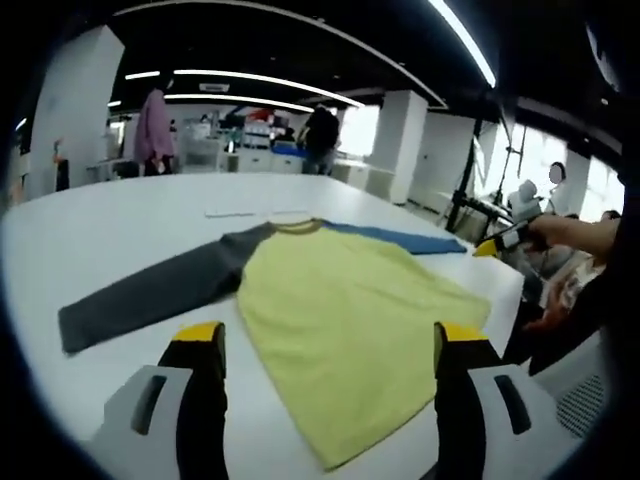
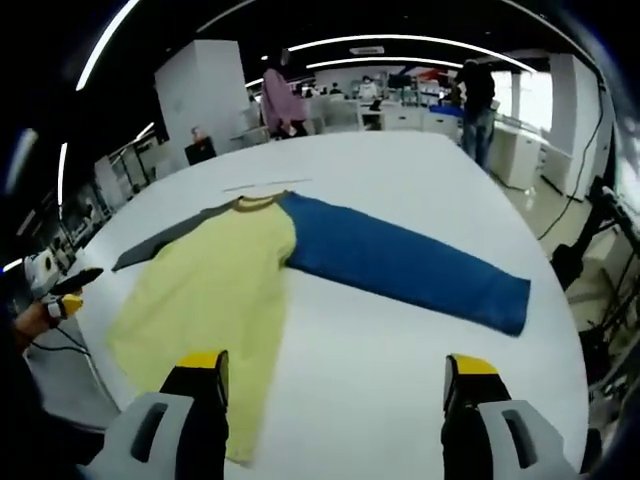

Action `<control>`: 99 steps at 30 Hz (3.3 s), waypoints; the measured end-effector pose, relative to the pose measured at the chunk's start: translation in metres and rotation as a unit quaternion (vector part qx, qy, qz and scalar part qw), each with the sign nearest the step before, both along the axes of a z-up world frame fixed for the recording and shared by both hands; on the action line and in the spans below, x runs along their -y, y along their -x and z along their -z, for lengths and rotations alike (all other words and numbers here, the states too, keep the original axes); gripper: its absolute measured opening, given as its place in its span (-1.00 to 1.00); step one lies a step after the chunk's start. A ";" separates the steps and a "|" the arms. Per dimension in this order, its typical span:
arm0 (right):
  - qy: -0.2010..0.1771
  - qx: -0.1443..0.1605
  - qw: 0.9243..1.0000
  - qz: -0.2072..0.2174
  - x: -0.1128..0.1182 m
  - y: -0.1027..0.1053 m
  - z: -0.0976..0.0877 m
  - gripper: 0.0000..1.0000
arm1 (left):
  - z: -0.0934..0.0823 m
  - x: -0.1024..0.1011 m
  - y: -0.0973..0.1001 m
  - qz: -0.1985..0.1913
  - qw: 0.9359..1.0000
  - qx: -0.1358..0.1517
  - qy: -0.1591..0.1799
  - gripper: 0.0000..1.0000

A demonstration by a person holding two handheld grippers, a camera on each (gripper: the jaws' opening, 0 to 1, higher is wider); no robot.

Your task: Fold the garment on the visible template until the final outline fits inside the template.

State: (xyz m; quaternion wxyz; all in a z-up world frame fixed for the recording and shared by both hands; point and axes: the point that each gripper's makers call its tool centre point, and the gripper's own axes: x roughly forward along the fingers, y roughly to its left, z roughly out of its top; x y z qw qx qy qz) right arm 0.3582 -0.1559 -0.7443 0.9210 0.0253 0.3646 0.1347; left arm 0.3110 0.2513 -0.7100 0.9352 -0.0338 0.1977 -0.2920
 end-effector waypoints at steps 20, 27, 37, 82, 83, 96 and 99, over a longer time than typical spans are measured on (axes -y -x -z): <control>0.042 0.039 0.988 0.145 0.107 -0.056 0.015 0.20 | -0.001 0.014 -0.011 0.036 0.999 0.033 -0.014 0.98; 0.066 0.008 0.981 0.181 0.133 -0.049 0.029 -0.21 | -0.001 0.016 -0.010 0.035 0.999 0.029 -0.013 0.98; 0.077 -0.017 0.980 0.184 0.140 -0.044 0.037 -0.52 | -0.004 0.014 -0.008 0.034 0.999 0.034 -0.023 0.98; 0.038 0.019 0.973 0.225 0.130 -0.050 0.013 -1.00 | 0.002 0.012 0.002 0.041 0.998 0.022 -0.035 0.98; 0.038 0.025 0.974 0.223 0.128 -0.052 0.011 -1.00 | 0.002 0.012 0.002 0.041 0.998 0.022 -0.035 0.98; 0.031 0.053 0.979 0.197 0.109 -0.070 -0.006 -1.00 | -0.003 0.008 0.000 0.032 0.999 0.033 -0.030 0.98; 0.026 0.060 0.979 0.191 0.105 -0.074 -0.009 -1.00 | -0.004 0.011 0.001 0.033 0.998 0.034 -0.033 0.98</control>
